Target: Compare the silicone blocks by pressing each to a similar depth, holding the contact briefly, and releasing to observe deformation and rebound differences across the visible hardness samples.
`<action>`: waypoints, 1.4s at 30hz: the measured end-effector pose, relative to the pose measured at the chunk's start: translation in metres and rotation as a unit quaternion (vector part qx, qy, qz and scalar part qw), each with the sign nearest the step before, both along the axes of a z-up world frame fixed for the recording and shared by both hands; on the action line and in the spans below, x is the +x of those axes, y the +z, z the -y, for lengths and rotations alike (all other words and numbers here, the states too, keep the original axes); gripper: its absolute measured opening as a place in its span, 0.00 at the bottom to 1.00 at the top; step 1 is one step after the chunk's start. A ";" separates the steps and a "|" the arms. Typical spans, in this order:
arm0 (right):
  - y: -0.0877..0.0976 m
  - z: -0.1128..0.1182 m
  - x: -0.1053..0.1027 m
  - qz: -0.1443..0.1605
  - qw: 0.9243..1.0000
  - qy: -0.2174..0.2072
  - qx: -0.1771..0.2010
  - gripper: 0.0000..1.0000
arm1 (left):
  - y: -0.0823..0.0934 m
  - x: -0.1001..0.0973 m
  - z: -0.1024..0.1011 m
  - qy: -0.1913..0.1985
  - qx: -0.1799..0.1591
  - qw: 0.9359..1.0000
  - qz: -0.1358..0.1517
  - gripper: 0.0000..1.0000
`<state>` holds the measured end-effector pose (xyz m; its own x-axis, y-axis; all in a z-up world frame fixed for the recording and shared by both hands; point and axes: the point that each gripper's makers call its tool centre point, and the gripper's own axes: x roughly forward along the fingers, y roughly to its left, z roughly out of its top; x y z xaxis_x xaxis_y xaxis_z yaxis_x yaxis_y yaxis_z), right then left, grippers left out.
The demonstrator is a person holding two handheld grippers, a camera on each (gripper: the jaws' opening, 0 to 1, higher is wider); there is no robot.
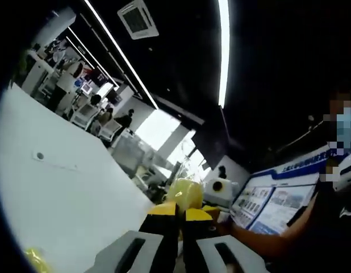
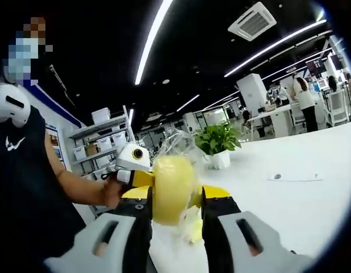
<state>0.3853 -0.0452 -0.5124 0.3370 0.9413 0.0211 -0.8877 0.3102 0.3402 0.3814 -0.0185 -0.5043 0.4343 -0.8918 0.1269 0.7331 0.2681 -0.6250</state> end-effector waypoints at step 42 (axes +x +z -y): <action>0.000 -0.012 -0.007 -0.015 0.998 0.024 -0.052 0.00 | -0.004 -0.001 -0.012 0.017 0.037 0.998 0.038 0.00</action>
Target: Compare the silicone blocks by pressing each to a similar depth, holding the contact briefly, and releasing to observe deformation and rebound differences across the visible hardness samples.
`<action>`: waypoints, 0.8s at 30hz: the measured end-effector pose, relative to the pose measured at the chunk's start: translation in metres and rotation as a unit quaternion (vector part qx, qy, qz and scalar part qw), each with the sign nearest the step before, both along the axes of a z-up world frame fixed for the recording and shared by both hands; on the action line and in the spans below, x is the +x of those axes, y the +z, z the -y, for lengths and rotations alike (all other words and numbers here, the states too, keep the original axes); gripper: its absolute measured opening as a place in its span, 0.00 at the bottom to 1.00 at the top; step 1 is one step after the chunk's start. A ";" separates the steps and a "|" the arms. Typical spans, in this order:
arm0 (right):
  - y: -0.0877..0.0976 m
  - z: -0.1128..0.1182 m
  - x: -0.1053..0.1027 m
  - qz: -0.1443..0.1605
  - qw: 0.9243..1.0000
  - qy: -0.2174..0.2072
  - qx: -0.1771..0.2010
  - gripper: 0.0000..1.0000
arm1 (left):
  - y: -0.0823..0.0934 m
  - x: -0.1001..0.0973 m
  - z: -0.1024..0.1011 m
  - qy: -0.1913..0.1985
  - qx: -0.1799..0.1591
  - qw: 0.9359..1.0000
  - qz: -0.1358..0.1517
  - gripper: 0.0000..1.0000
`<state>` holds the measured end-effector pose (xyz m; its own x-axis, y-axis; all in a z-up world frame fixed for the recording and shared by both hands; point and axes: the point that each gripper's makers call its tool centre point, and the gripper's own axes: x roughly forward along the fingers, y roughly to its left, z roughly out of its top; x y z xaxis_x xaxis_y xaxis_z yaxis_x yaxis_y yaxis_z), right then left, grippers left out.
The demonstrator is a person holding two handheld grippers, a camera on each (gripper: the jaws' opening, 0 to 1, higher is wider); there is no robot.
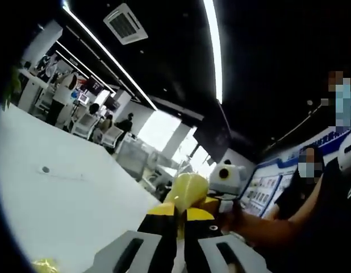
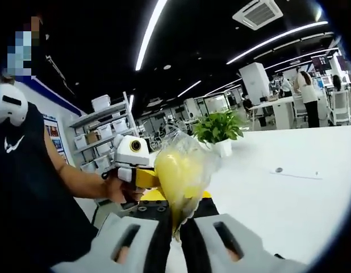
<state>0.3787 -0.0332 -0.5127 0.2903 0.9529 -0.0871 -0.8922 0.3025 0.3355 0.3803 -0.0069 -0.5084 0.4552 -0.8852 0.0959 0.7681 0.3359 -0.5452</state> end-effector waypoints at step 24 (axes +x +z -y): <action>-0.009 0.002 0.000 -0.014 1.000 0.010 -0.002 0.00 | -0.009 -0.001 0.002 0.000 0.008 1.000 -0.019 0.00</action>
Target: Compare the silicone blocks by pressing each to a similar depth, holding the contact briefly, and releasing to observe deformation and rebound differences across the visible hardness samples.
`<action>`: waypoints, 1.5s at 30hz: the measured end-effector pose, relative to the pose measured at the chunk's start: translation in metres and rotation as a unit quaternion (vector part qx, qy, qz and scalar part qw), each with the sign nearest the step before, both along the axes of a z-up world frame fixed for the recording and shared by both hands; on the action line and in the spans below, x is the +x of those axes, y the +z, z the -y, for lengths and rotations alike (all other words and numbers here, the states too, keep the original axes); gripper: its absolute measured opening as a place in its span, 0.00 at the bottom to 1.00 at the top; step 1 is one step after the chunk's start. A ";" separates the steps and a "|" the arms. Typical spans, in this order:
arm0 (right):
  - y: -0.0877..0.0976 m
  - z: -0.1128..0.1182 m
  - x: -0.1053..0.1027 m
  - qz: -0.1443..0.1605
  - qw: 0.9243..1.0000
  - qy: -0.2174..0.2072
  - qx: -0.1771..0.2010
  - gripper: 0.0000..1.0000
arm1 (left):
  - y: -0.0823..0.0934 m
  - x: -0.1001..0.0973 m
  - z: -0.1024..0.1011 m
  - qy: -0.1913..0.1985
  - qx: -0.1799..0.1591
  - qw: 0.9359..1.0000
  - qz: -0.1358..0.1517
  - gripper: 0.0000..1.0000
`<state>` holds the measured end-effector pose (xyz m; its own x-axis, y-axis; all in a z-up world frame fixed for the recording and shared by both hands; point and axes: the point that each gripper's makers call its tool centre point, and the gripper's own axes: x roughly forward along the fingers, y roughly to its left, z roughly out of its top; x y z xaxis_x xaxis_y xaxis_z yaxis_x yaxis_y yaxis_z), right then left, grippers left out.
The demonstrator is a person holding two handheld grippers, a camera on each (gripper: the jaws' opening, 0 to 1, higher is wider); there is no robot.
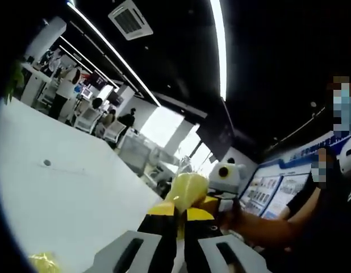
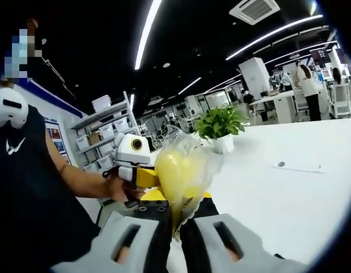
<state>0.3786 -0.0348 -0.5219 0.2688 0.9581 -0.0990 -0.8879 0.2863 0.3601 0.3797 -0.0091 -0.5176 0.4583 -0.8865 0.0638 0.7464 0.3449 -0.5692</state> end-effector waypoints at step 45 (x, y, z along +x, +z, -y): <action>0.012 -0.004 0.018 0.050 0.997 -0.046 0.044 0.39 | 0.009 0.010 -0.008 0.021 -0.029 0.999 -0.017 0.00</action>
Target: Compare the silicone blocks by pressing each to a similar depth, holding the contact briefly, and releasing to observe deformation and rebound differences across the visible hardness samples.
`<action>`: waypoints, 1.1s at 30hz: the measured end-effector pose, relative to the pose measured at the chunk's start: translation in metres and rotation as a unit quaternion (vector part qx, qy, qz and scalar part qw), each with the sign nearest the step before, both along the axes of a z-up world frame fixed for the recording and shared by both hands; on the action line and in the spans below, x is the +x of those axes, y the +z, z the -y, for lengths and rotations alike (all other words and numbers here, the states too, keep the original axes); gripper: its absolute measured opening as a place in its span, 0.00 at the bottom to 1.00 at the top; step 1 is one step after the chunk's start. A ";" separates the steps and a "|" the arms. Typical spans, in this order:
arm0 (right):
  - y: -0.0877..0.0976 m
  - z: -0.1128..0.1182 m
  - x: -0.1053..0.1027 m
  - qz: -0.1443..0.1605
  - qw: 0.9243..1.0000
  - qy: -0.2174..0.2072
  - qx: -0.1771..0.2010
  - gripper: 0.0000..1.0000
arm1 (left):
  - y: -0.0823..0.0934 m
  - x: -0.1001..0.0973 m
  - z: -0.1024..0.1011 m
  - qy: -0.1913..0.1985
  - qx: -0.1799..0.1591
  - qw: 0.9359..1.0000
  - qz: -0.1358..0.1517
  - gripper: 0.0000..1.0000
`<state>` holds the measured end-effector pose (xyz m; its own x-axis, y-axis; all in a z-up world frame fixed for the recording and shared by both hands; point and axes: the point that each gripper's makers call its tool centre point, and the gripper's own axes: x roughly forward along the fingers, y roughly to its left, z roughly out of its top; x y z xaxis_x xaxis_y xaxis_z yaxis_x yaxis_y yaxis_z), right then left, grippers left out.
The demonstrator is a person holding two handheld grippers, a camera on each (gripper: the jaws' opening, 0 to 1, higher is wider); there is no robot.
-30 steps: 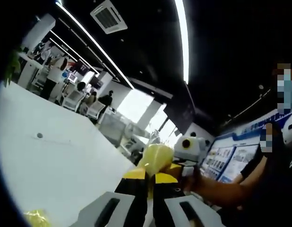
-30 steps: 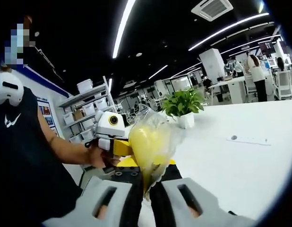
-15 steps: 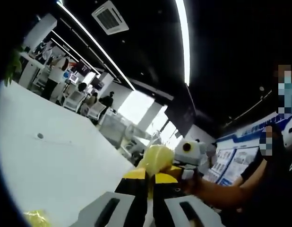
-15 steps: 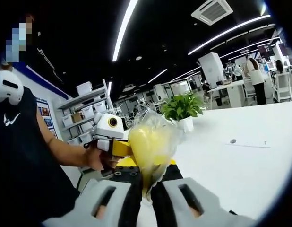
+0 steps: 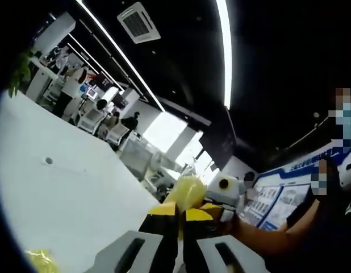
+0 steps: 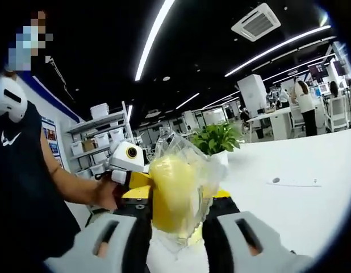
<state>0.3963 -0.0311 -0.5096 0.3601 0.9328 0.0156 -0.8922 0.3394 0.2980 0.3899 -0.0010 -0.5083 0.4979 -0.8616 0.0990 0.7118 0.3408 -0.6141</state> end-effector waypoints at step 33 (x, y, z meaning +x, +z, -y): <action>-0.023 0.137 0.007 0.070 0.971 -0.224 -0.052 0.97 | -0.010 0.024 0.006 0.034 -0.047 0.995 -0.080 0.00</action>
